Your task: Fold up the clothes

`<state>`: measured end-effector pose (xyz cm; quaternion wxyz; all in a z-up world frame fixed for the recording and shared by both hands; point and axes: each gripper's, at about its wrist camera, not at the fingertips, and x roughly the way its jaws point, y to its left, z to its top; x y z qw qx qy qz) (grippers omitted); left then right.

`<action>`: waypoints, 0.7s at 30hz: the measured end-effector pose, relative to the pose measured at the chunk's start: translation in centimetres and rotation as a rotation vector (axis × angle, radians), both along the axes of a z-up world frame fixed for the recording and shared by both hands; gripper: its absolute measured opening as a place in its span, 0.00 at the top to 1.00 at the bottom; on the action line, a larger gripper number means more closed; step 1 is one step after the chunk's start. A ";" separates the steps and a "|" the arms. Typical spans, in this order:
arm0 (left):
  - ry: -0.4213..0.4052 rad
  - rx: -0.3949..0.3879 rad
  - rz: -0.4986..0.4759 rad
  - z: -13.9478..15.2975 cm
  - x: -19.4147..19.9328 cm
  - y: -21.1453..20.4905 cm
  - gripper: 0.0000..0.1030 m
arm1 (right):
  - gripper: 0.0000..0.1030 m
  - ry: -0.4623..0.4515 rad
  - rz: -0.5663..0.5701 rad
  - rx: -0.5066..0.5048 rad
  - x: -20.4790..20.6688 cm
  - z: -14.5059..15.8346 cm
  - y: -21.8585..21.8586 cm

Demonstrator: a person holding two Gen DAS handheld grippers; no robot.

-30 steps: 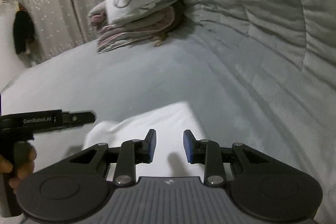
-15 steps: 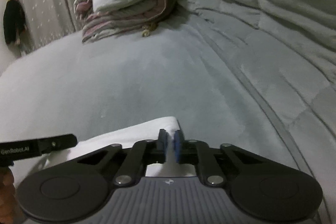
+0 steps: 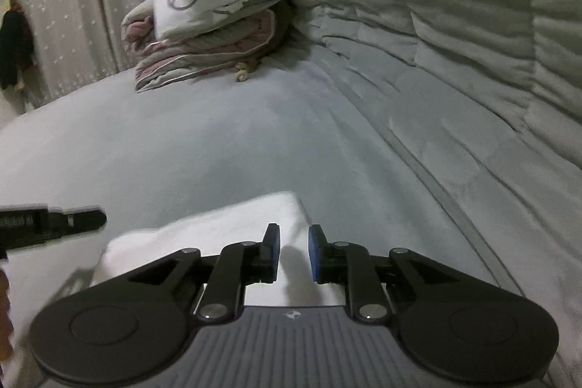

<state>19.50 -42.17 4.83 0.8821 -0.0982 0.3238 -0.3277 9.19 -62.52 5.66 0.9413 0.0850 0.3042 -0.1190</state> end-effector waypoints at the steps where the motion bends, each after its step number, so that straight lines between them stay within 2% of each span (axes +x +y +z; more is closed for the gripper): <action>1: -0.045 0.023 -0.022 0.5 -1.2 -0.3 0.79 | 0.83 0.007 0.012 -0.004 -0.5 -0.1 0.4; 4: -0.103 0.083 -0.103 0.4 -3.7 -2.2 0.73 | 0.83 0.026 0.049 -0.016 -2.1 -0.5 1.4; 7: -0.133 0.140 -0.180 -0.1 -5.7 -4.2 0.73 | 0.83 0.046 0.086 -0.027 -3.7 -0.9 2.5; 10: -0.143 0.193 -0.178 -0.8 -6.2 -4.6 0.73 | 0.82 0.076 0.112 -0.089 -5.0 -1.3 3.7; 14: -0.157 0.260 -0.174 -1.7 -6.8 -5.1 0.68 | 0.75 0.055 0.112 -0.042 -6.2 -0.6 3.1; 16: -0.167 0.269 -0.168 -1.0 -7.4 -4.9 0.63 | 0.74 0.044 0.112 -0.019 -6.7 -0.3 2.8; 19: -0.225 0.242 -0.198 0.0 -8.9 -4.9 0.59 | 0.74 0.028 0.112 0.015 -7.5 0.2 2.3; 21: -0.252 0.267 -0.227 -0.1 -9.6 -5.7 0.58 | 0.74 0.002 0.126 0.023 -7.2 0.9 2.5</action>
